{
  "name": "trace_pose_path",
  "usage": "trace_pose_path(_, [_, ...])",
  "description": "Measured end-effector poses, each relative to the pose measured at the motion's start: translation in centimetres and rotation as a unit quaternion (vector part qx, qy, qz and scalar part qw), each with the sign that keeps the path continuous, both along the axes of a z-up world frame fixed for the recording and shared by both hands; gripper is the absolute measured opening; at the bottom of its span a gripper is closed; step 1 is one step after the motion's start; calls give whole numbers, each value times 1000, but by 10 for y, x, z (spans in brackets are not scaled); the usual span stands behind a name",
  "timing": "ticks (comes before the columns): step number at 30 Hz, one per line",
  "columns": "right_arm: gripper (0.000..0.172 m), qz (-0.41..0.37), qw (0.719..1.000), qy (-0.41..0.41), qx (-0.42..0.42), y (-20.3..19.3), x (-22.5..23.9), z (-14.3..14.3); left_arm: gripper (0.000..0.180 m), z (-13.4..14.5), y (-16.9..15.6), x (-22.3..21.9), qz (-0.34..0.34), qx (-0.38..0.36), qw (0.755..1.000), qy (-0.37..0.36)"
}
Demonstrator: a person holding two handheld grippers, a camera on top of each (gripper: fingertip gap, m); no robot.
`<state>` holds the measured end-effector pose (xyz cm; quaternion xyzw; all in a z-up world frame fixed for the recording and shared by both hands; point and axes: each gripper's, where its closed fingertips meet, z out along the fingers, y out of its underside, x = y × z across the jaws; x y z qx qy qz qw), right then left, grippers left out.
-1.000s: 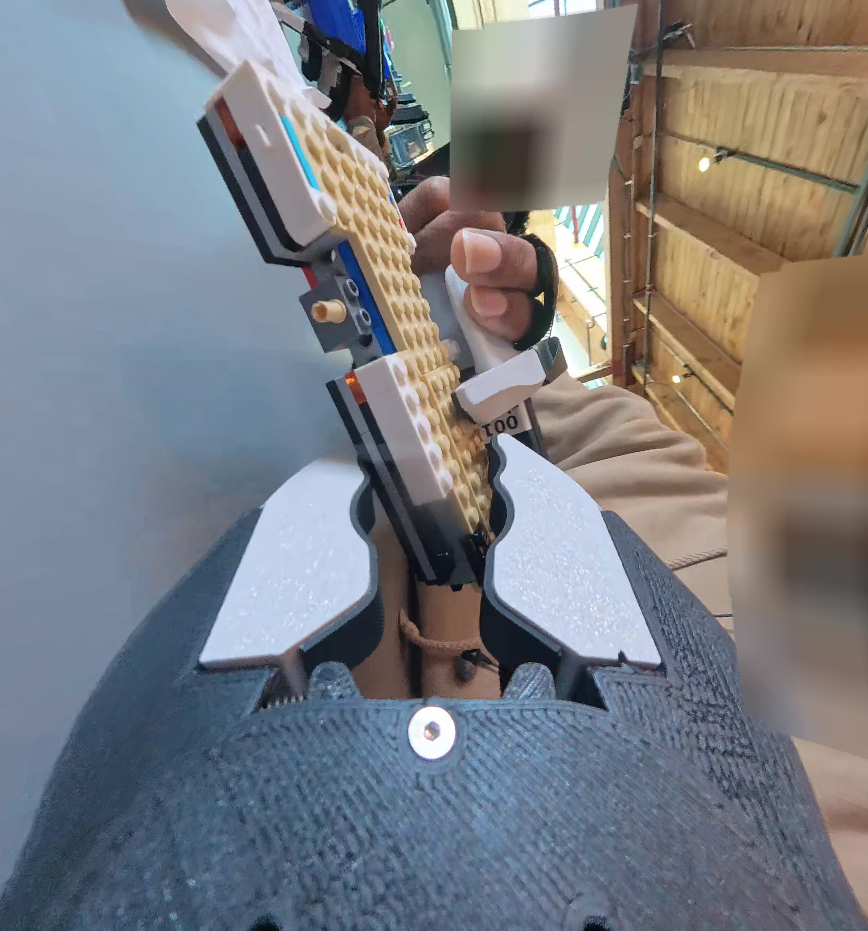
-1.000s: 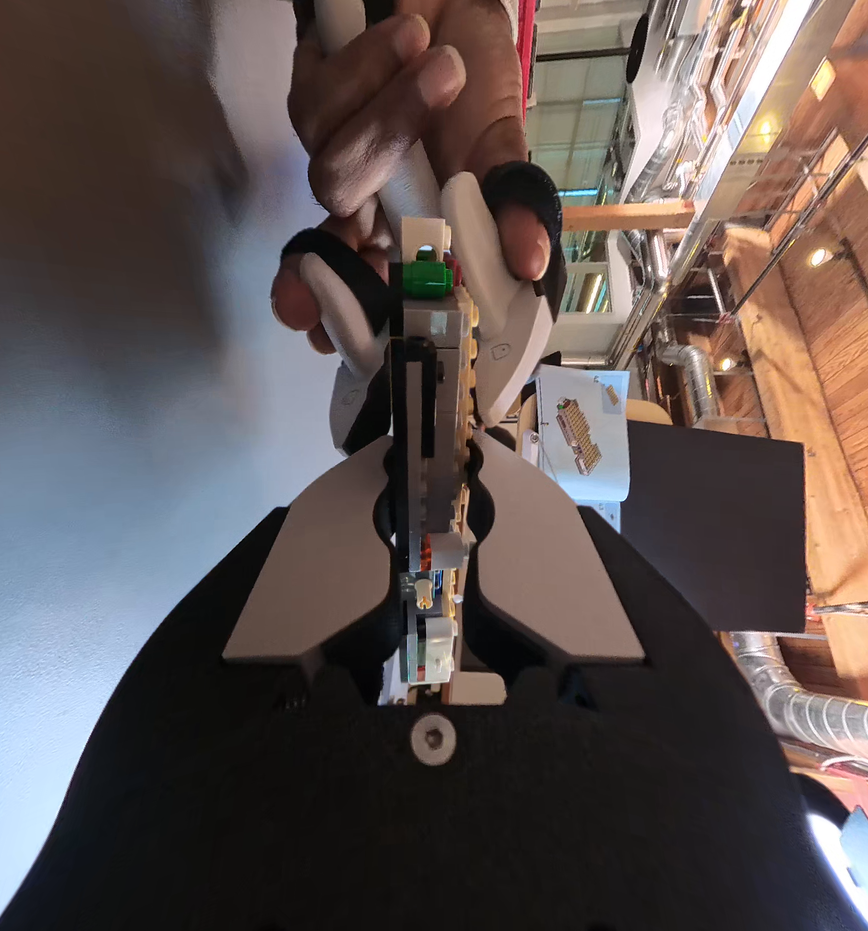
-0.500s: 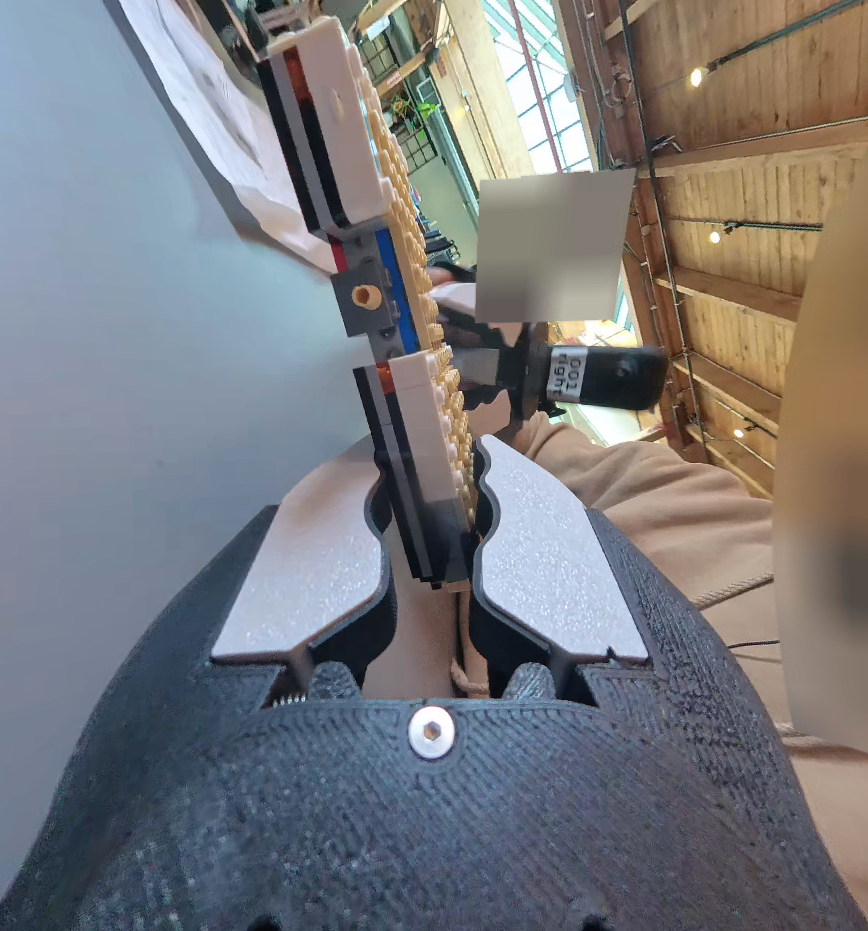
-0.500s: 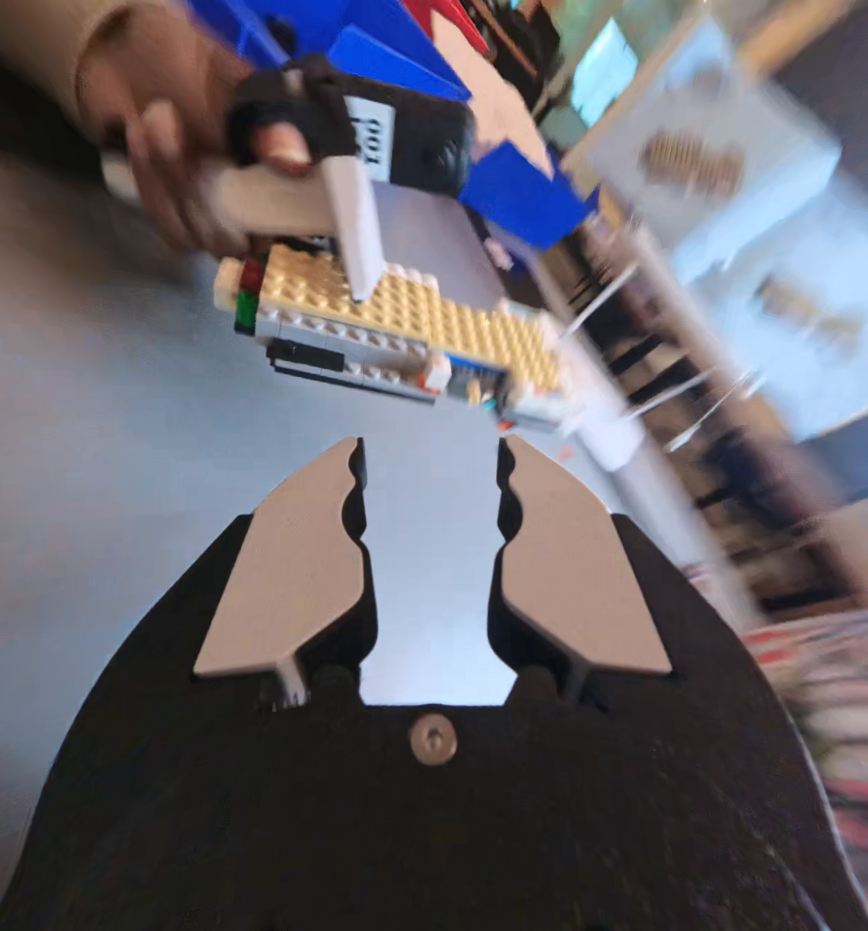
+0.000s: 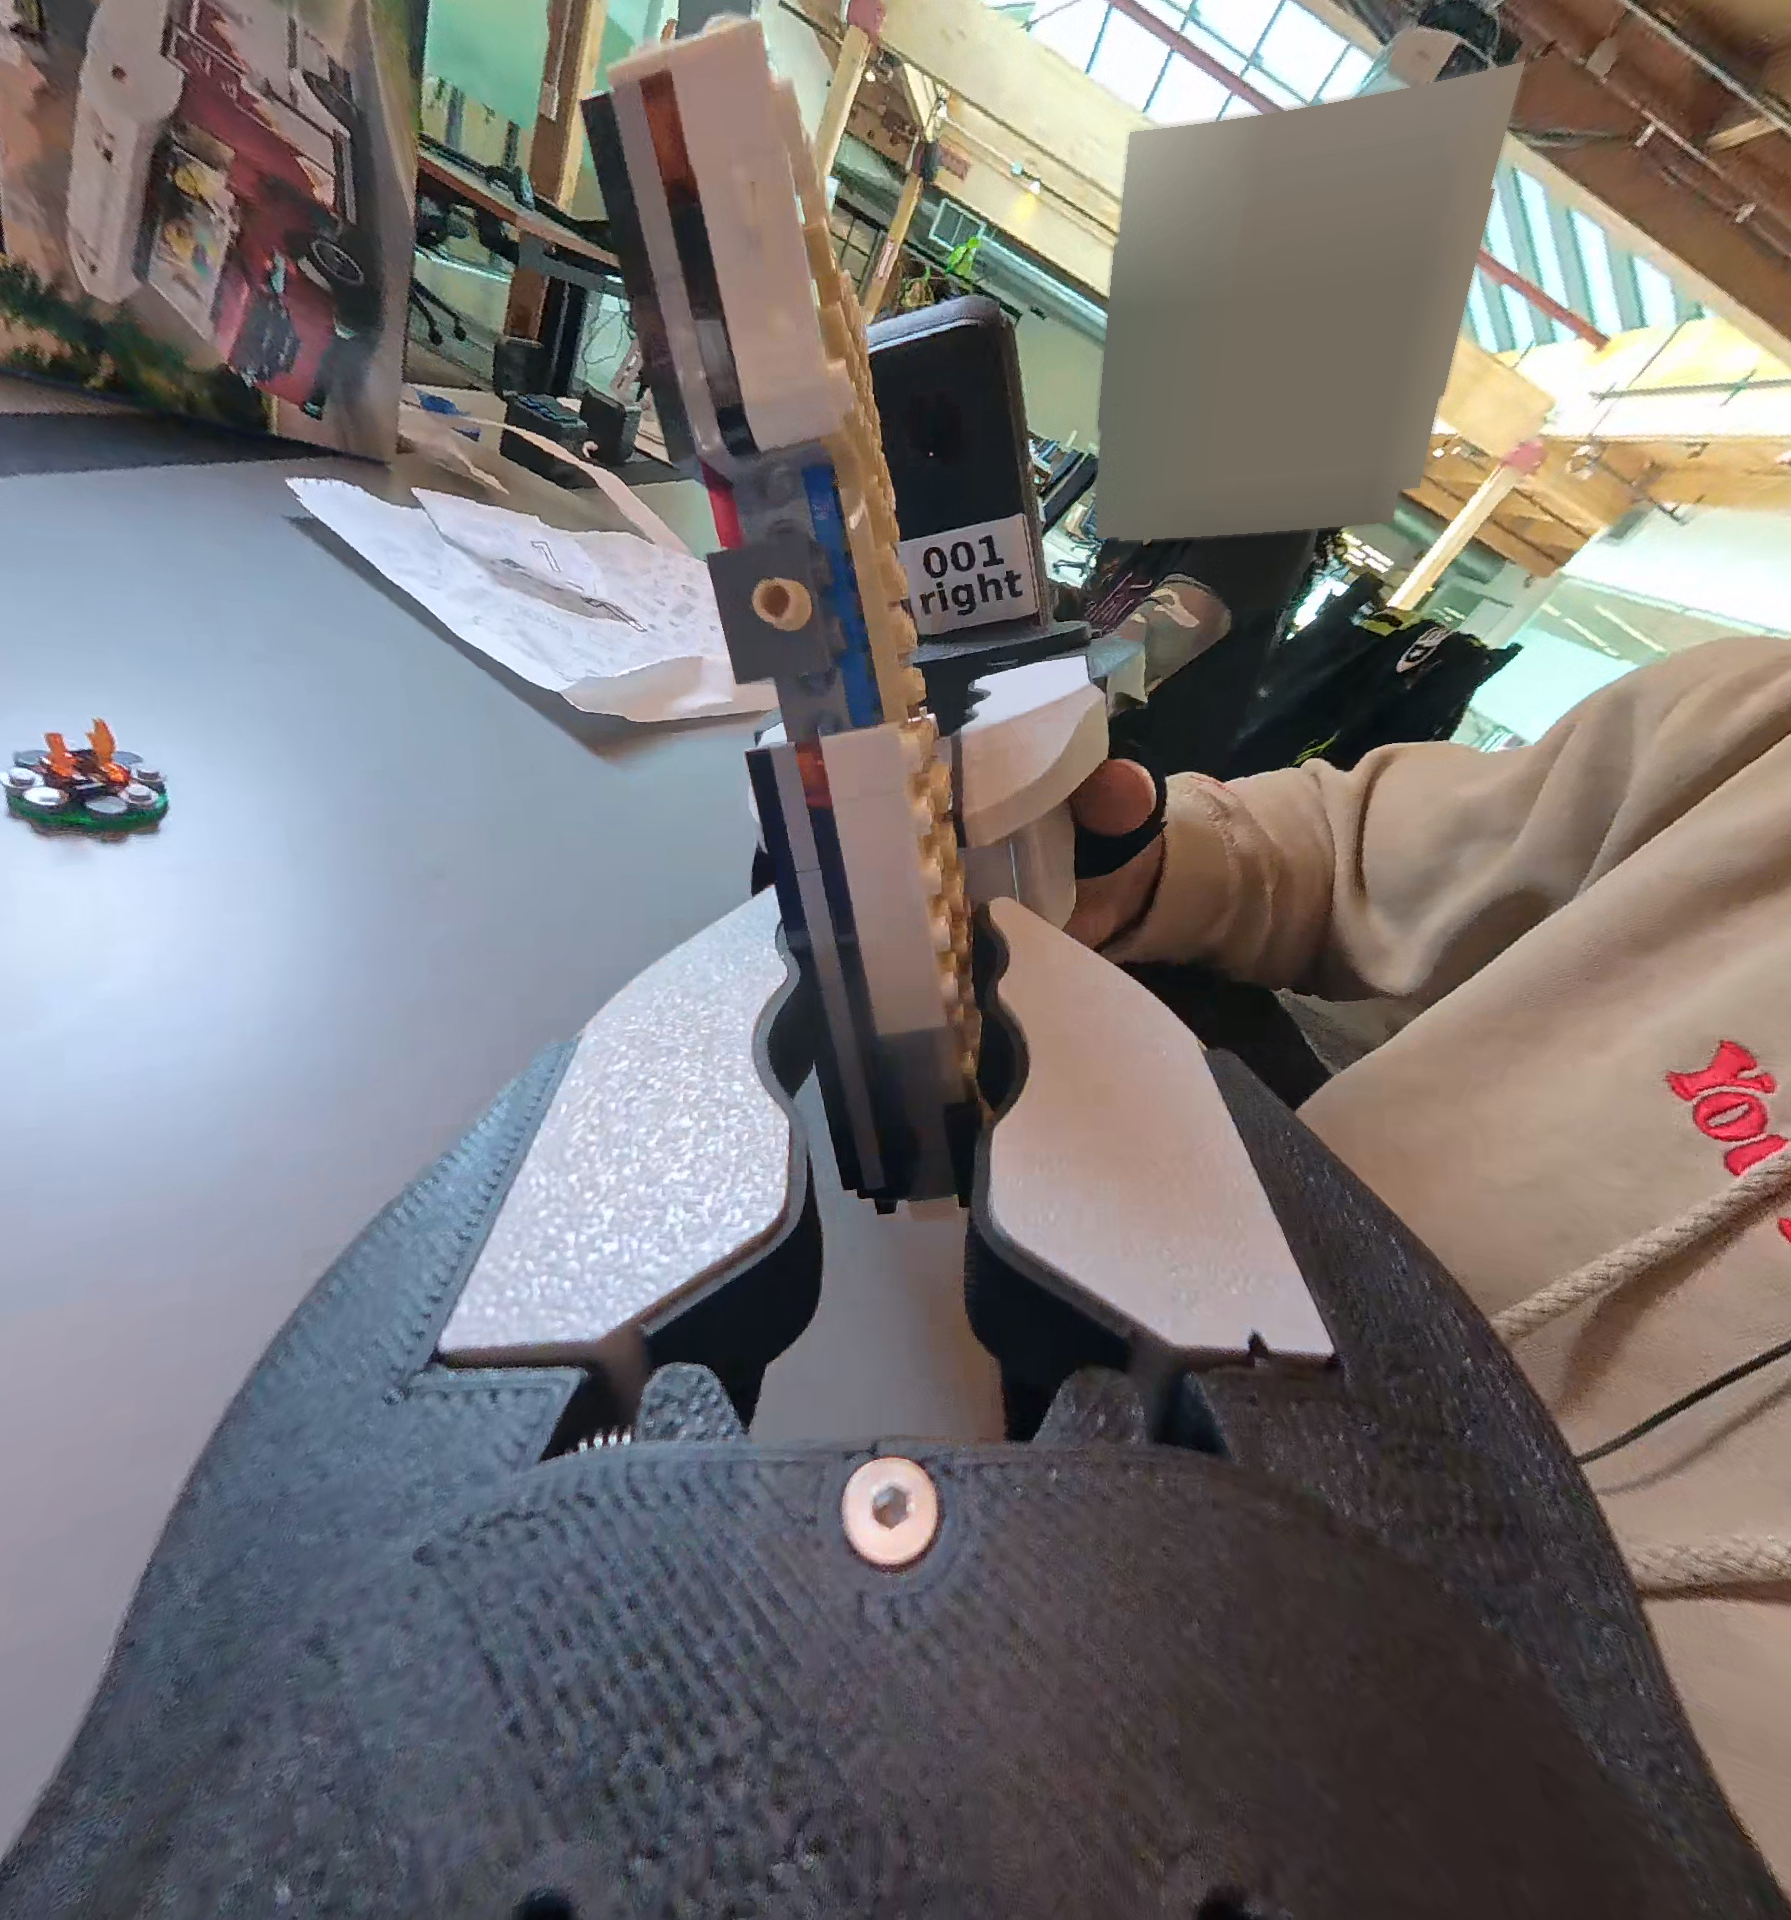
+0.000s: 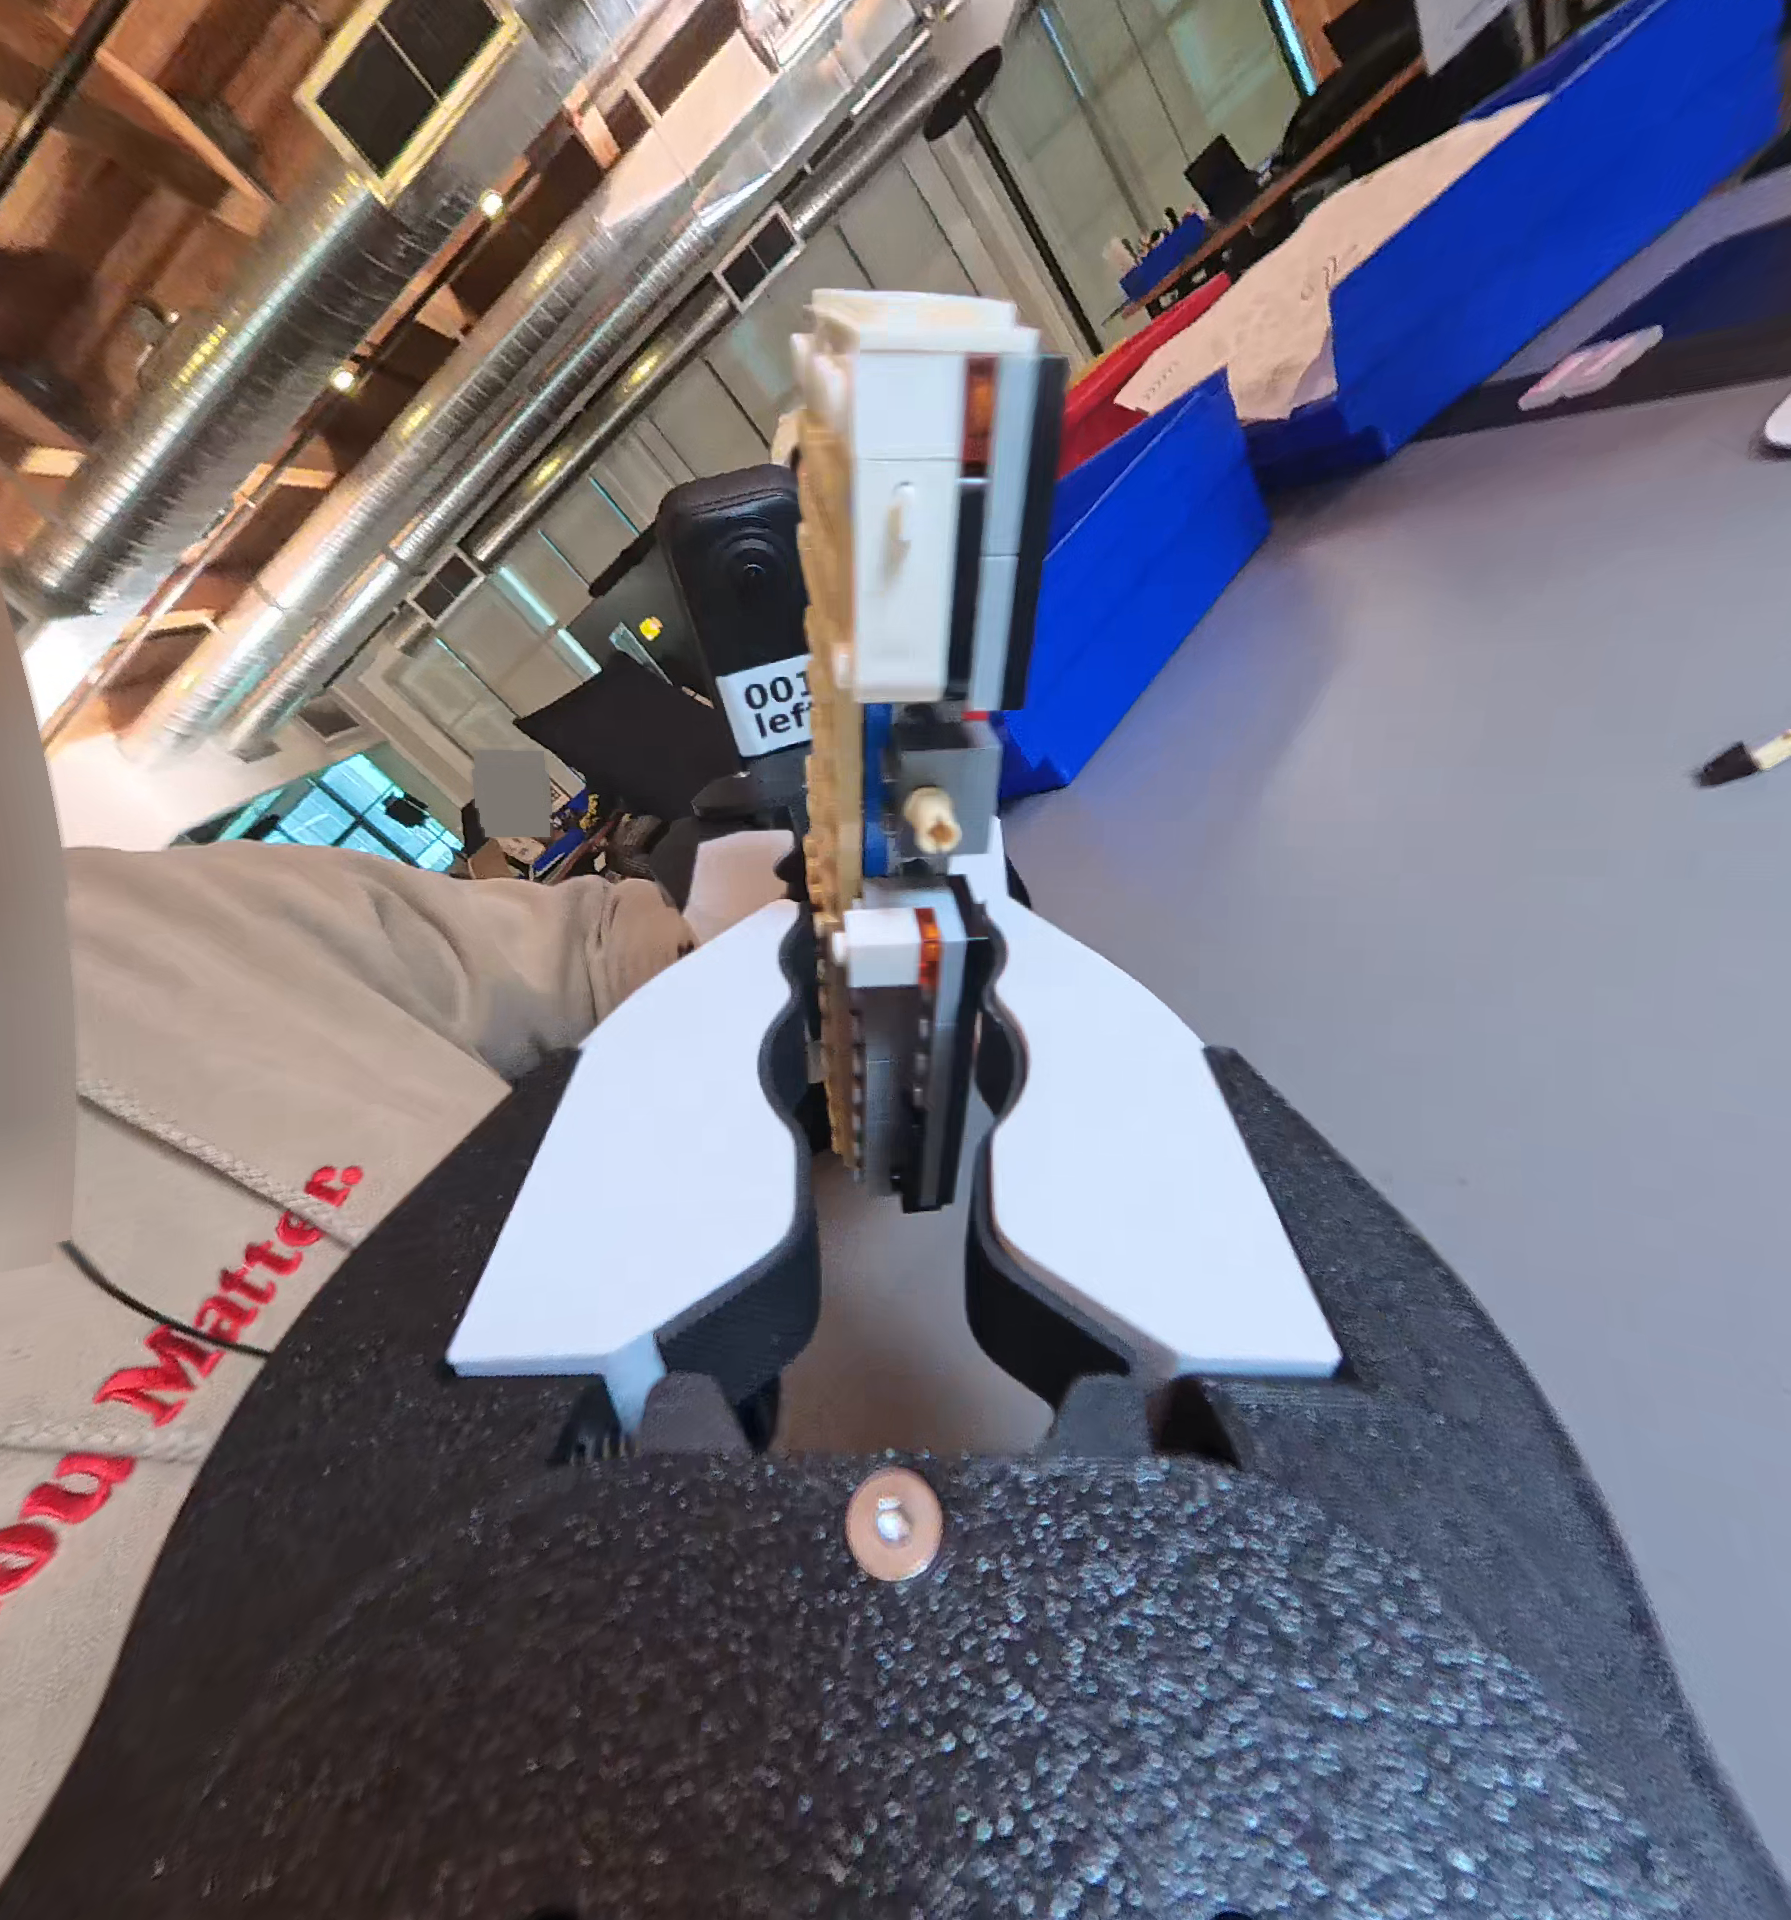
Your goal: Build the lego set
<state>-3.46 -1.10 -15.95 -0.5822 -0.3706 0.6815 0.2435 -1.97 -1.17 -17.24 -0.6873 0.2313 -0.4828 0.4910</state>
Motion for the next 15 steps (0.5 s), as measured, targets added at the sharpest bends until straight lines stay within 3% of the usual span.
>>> trace_pose_path(11, [25, 10, 989, 31, 142, -7, 5, 2, 30, 9, -4, -1, -18, 41, 999, 8])
trace_pose_path(15, [25, 25, 989, 33, 145, -9, 5, 0, 28, 7, -7, -1, -25, 63, 997, 37])
